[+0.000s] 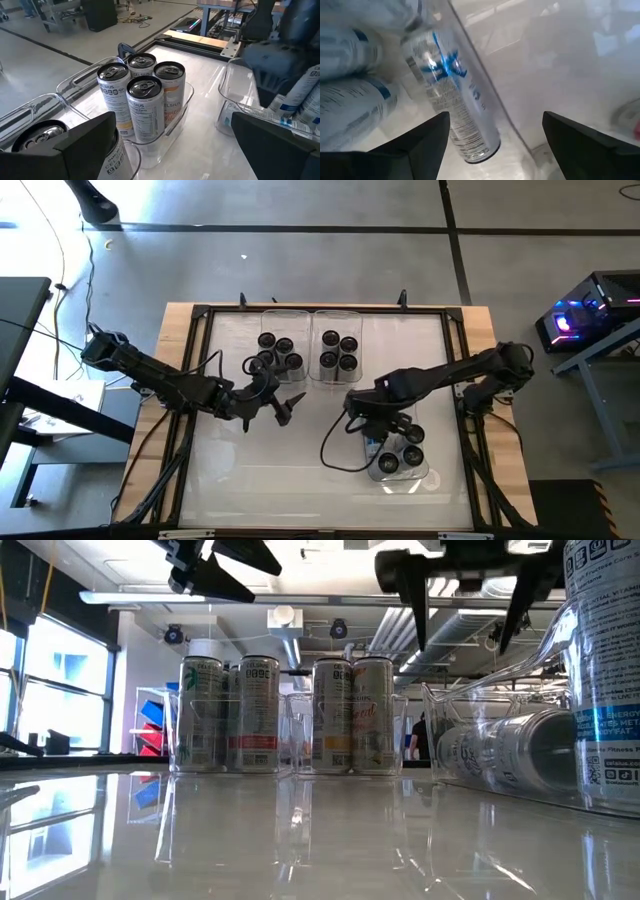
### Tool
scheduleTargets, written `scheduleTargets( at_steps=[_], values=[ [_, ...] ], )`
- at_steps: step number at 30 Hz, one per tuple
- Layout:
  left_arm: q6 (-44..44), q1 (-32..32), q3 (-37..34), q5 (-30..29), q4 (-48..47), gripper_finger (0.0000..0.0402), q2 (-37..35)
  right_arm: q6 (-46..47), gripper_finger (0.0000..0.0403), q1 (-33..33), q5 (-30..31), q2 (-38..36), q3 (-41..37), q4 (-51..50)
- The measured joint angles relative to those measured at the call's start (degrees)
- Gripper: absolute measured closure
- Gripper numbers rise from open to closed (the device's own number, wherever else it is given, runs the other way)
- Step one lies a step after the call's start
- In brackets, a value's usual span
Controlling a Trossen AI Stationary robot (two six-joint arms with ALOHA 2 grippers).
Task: Sort soda cans
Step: Adjust the blue soda cans in the bottom right transparent bin
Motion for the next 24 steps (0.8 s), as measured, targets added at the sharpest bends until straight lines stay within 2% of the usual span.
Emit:
scheduleTargets(
  at_steps=[5,13,18,24],
  values=[
    [0.4,0.0,0.0,0.0,0.1,0.0009,0.0,-0.5,0.0089,-1.1,-0.4,-0.1,0.6,-1.5],
    [0.5,0.0,0.0,0.0,-0.1,0.0009,0.0,-3.8,0.0089,-4.2,-1.5,-0.1,-6.6,-1.3],
    [1.0,0.0,0.0,0.0,0.0,0.0009,0.0,-6.1,0.0089,-4.3,-3.3,-0.7,-10.8,1.7],
    [1.0,0.0,0.0,0.0,0.2,0.0009,0.0,-7.1,0.0089,-4.2,-2.6,-0.7,-11.4,5.8]
  ],
)
